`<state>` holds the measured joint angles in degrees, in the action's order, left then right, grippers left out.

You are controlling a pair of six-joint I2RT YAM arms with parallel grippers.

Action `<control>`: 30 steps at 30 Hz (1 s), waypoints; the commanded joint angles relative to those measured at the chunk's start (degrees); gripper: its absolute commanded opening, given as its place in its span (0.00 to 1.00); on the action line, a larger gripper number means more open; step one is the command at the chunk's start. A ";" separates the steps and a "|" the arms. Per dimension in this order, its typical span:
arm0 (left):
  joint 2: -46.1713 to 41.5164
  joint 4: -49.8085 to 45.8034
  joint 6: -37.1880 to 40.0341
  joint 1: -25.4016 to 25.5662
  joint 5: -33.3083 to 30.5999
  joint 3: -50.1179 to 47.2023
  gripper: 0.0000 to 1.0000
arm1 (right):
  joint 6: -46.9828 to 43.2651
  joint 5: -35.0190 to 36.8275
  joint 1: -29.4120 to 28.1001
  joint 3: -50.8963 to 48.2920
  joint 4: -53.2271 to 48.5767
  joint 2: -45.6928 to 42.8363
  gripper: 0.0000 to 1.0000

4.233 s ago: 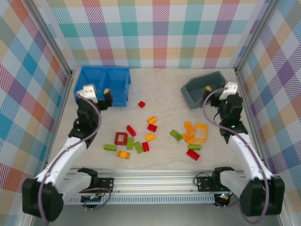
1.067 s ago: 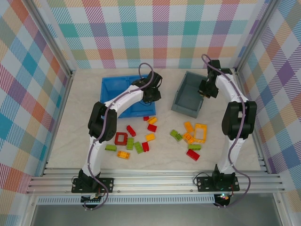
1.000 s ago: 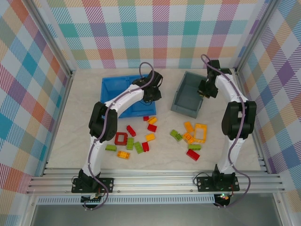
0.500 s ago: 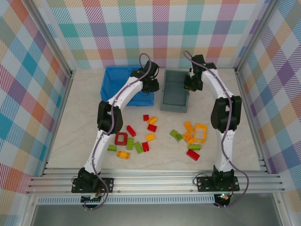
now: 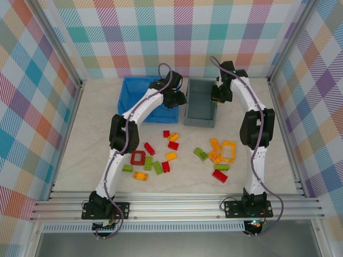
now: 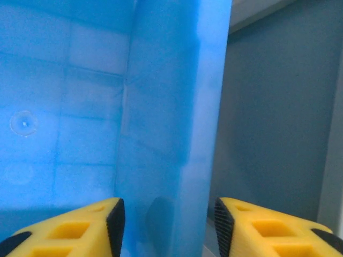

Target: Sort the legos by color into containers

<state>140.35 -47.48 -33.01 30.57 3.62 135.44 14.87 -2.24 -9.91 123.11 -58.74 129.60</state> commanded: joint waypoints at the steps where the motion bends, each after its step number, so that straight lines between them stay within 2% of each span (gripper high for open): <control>1: -7.64 0.19 -1.83 1.16 2.43 0.79 0.55 | -0.70 -3.12 -1.10 2.33 -0.50 0.03 0.06; 4: -12.47 -0.44 -1.48 0.61 0.11 -2.00 0.58 | -0.90 -3.88 -1.16 4.50 -1.19 1.06 0.06; 8: -20.56 -0.29 -1.28 -3.77 -3.76 -10.94 0.54 | -1.00 -3.84 -2.14 8.62 -2.92 3.55 0.06; 12: -25.20 3.64 -1.26 -11.90 -0.28 -22.65 0.46 | -0.25 -3.91 -3.13 10.33 -2.74 4.85 0.07; 17: -22.19 5.67 2.33 -18.60 3.13 -26.09 0.29 | 0.32 -4.96 -3.71 12.28 -2.84 6.59 0.07; 22: -16.06 4.87 6.04 -19.49 7.01 -22.00 0.22 | 0.05 -5.10 -4.06 13.16 -3.05 7.25 0.08; 30: -12.90 7.49 8.57 -16.69 13.74 -23.41 0.21 | -1.98 -3.83 -3.72 15.58 -5.71 7.91 0.13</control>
<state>127.57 -41.67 -27.03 10.59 11.07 111.46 14.02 -3.60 -12.86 136.25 -63.35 137.12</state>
